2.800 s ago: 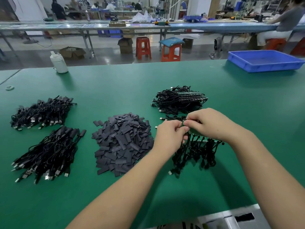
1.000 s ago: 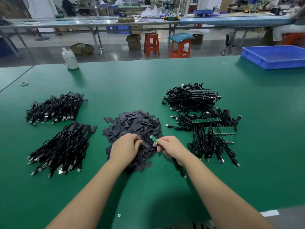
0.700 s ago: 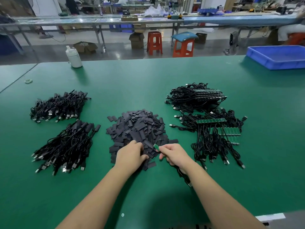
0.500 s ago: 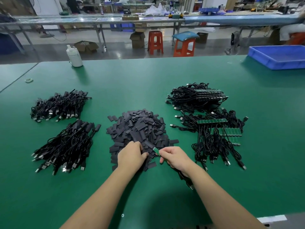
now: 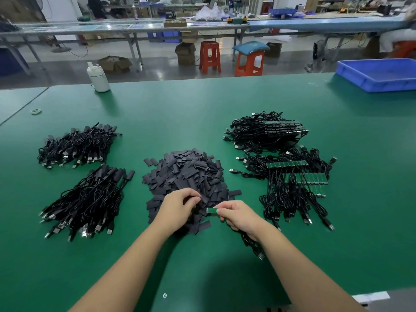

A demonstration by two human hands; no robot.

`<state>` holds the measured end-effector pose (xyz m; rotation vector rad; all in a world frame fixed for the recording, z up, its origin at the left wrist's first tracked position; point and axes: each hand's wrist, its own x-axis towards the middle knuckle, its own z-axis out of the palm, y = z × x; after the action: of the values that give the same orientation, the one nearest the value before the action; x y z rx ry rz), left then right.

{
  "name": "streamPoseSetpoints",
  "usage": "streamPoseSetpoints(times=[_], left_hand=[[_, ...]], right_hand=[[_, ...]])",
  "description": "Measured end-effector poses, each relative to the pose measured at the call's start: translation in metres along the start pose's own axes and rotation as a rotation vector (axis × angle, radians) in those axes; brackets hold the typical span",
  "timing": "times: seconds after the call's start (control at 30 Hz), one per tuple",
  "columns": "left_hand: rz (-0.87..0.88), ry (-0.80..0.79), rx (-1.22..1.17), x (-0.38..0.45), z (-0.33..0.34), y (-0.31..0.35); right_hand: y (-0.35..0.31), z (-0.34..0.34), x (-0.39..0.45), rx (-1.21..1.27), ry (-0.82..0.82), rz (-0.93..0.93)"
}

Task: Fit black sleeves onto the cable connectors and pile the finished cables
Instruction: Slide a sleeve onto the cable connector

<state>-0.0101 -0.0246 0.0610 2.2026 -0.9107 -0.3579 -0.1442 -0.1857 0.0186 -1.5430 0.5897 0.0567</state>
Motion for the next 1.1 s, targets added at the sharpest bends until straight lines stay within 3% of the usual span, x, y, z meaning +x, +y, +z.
streamPoseSetpoints(times=[0.23, 0.47, 1.1], left_hand=[[0.111, -0.140, 0.141, -0.008, 0.004, -0.010], [0.217, -0.070, 0.151, -0.012, 0.001, -0.008], [0.256, 0.004, 0.100, -0.013, 0.009, -0.008]], right_hand=[[-0.001, -0.003, -0.001, -0.029, -0.067, -0.022], [-0.003, -0.009, -0.002, 0.068, -0.095, 0.000], [-0.002, -0.014, 0.001, 0.127, -0.139, 0.031]])
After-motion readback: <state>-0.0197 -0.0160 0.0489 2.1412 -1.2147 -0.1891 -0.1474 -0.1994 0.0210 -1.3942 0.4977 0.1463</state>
